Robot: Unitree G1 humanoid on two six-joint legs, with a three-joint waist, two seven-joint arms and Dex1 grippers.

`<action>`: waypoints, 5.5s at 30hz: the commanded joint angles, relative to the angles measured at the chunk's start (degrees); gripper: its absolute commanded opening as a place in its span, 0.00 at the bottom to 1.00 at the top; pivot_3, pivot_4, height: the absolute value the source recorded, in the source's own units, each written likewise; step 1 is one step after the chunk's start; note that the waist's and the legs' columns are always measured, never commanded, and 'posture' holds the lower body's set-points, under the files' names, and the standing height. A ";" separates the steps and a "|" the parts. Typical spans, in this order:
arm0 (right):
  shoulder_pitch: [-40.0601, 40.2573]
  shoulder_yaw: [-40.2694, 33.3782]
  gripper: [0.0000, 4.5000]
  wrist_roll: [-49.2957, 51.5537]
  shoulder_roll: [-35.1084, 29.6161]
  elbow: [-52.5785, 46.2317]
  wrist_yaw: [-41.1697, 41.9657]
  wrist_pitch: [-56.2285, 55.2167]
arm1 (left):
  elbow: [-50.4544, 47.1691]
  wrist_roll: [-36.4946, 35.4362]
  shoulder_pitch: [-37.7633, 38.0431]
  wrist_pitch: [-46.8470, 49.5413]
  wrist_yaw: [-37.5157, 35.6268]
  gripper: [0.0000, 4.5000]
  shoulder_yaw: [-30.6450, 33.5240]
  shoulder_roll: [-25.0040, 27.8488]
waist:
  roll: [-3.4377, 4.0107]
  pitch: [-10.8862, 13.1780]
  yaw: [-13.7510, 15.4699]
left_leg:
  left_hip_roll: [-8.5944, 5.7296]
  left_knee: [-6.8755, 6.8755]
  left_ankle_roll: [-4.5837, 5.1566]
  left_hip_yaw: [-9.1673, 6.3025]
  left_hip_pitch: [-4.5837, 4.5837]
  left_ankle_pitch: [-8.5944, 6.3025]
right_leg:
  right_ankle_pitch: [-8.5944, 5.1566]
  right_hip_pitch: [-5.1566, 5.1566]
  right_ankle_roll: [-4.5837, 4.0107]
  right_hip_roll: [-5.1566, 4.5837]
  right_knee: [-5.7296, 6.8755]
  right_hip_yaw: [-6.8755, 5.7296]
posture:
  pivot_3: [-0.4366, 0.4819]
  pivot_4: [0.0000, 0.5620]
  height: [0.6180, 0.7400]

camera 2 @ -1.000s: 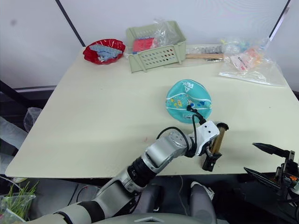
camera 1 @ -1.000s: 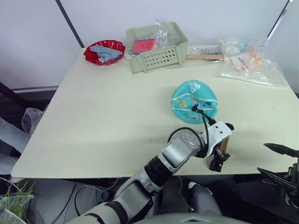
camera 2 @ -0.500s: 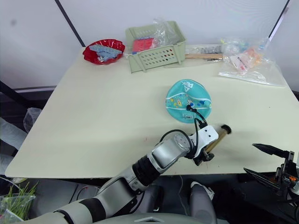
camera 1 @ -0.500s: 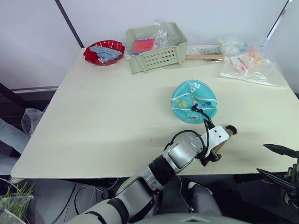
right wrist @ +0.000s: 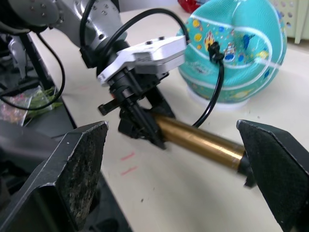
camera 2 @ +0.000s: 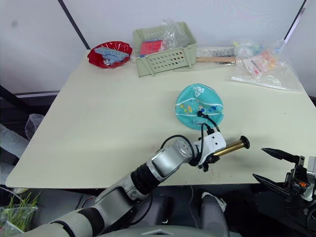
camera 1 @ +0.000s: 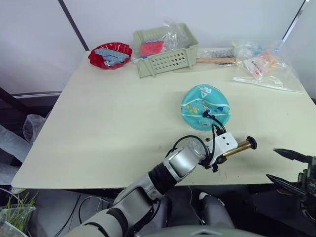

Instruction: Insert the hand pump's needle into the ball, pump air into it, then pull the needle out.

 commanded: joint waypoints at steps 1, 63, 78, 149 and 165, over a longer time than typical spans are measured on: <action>-1.17 0.43 1.00 2.51 1.04 -3.94 -3.76 2.65 | -3.91 -1.90 0.42 -6.35 -5.01 0.22 1.70 2.19 | 0.04 -0.02 -0.10 | 0.00 0.00 0.00 -0.01 0.00 0.00 | 0.00 -0.01 0.00 0.00 0.00 0.00 | 0.48 0.27 1.00; -11.01 4.10 0.38 35.93 17.42 -19.76 -55.46 40.08 | -0.93 -5.01 9.65 -27.82 -15.39 0.22 11.89 5.83 | 0.33 -0.19 -0.18 | -0.02 -0.01 0.05 -0.11 -0.05 0.00 | 0.02 -0.07 -0.03 0.05 0.05 -0.02 | 0.48 0.27 1.00; -11.21 5.97 0.37 30.19 15.37 -22.42 -51.48 39.11 | -2.08 -5.55 8.59 -26.94 -16.65 0.84 13.64 8.53 | 0.33 -0.19 -0.40 | -0.02 -0.01 0.04 -0.12 -0.04 0.00 | 0.02 -0.08 -0.02 0.07 0.07 -0.03 | 0.48 0.27 1.00; -20.39 14.50 0.37 13.20 -0.58 -28.22 -25.32 32.27 | 0.08 -12.24 7.90 -23.49 -34.95 0.74 13.11 15.94 | 0.20 -0.12 -1.34 | -0.03 -0.01 0.04 -0.26 -0.14 0.00 | 0.02 -0.13 -0.03 0.03 0.05 -0.13 | 0.48 0.27 1.00; -19.66 15.05 0.37 12.50 -0.52 -28.23 -24.80 31.96 | -0.41 -12.64 8.67 -23.75 -35.03 0.22 13.59 15.29 | 0.20 -0.12 -1.36 | -0.03 -0.01 0.04 -0.25 -0.14 0.00 | 0.03 -0.13 -0.03 0.03 0.05 -0.13 | 0.48 0.27 1.00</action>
